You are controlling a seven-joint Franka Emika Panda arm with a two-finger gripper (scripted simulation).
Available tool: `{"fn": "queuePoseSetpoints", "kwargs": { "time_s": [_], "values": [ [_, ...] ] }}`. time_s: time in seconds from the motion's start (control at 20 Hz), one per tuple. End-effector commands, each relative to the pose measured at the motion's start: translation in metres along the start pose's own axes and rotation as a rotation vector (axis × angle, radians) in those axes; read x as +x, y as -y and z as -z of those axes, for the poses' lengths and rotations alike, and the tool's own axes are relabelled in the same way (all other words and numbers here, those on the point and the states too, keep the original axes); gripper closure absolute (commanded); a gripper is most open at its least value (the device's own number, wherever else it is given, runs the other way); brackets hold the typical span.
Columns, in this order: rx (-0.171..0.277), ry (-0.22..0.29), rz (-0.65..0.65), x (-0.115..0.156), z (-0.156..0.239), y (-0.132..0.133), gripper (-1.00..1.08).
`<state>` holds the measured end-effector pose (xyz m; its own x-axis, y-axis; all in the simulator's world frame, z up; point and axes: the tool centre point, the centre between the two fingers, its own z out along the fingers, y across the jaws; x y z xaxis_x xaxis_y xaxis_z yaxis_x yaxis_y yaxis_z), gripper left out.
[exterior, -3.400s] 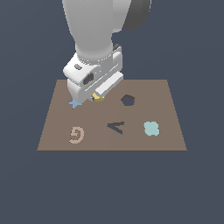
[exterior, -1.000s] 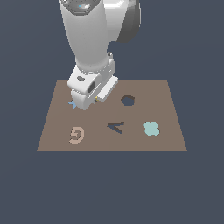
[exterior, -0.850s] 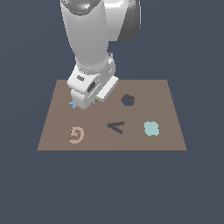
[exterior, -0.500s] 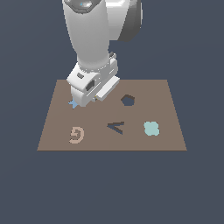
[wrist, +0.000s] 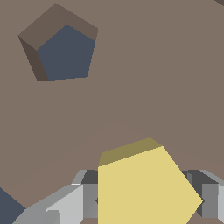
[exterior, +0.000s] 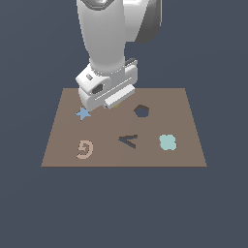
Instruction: Insert a designated object into the corresponding slot on a board.
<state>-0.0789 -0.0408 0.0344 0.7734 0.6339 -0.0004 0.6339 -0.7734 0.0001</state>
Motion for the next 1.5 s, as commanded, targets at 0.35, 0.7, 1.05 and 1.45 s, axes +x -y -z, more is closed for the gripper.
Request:
{"fn": "queuePoseSetpoints", "kwargs": {
  "time_s": [0.35,0.7,1.05,1.45],
  "values": [
    [-0.001,-0.001,-0.345,0.001,0.001,0.022,1.08],
    [-0.001,-0.001,-0.608,0.008,0.002,0.037,1.08],
    [0.000,-0.001,-0.867,0.018,0.003,0.051,1.08],
    [0.000,-0.001,-1.163,0.033,0.004,0.062,1.08]
  ]
}}
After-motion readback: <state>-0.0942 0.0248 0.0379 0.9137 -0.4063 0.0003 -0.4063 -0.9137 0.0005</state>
